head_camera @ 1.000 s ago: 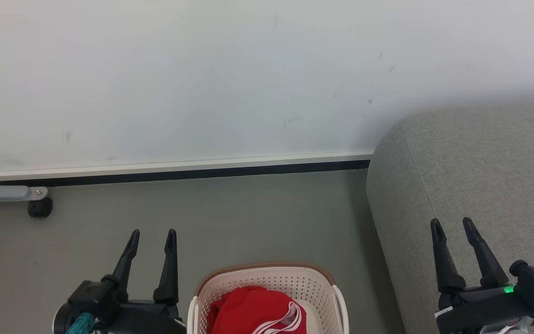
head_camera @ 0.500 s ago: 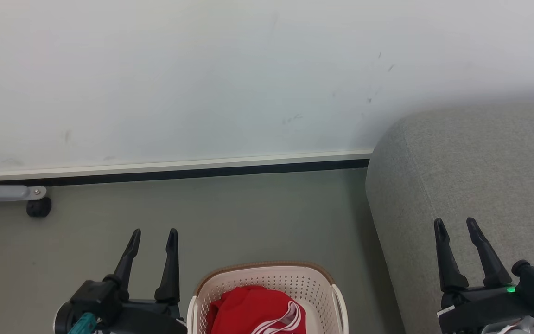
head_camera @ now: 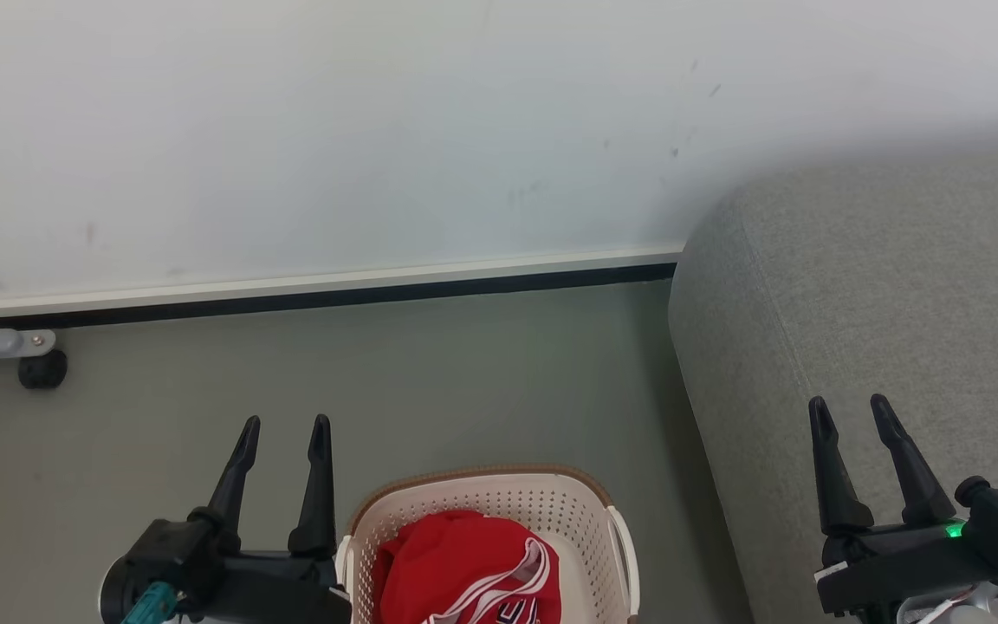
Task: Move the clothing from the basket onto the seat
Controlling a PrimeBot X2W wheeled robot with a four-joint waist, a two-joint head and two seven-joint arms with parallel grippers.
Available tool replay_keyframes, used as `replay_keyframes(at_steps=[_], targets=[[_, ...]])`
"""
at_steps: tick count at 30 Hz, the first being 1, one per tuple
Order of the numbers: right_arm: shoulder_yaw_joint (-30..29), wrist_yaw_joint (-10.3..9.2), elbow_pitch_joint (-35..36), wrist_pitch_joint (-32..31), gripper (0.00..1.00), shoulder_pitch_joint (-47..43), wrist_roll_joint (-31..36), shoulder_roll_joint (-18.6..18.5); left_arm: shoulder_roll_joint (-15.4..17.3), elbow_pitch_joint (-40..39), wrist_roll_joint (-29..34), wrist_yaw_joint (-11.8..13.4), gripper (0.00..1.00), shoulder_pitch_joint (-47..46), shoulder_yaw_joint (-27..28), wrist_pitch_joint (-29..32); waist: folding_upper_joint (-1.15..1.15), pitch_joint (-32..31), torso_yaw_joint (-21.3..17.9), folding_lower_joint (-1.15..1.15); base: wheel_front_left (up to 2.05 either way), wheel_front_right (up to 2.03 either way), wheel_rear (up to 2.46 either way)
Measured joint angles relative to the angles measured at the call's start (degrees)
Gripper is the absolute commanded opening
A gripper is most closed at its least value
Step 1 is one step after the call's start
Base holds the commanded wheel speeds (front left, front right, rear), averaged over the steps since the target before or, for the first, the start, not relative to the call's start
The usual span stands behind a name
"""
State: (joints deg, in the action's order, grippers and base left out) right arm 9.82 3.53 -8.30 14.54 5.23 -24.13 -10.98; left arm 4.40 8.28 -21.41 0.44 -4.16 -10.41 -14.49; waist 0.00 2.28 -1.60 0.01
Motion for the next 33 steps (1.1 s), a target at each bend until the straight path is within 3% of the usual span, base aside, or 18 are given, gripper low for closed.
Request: replay_keyframes(at_steps=[14, 33], targets=[[-1.1, 0.71, 2.6, 0.0, 1.00, 3.0, 0.0, -0.5, -0.7, -0.5, 0.9, 0.1, 1.00, -3.4, -0.6, 0.0, 0.00, 8.1, -3.0, 0.01, 0.00, 0.00, 0.00], [-1.9, 2.53, 9.0, 0.2, 1.00, 9.9, -1.0, 0.3, -0.9, 9.2, 2.6, -0.2, 1.00, -16.2, -3.2, 2.4, 0.00, 22.3, -7.9, 0.01, 0.00, 0.00, 0.00]])
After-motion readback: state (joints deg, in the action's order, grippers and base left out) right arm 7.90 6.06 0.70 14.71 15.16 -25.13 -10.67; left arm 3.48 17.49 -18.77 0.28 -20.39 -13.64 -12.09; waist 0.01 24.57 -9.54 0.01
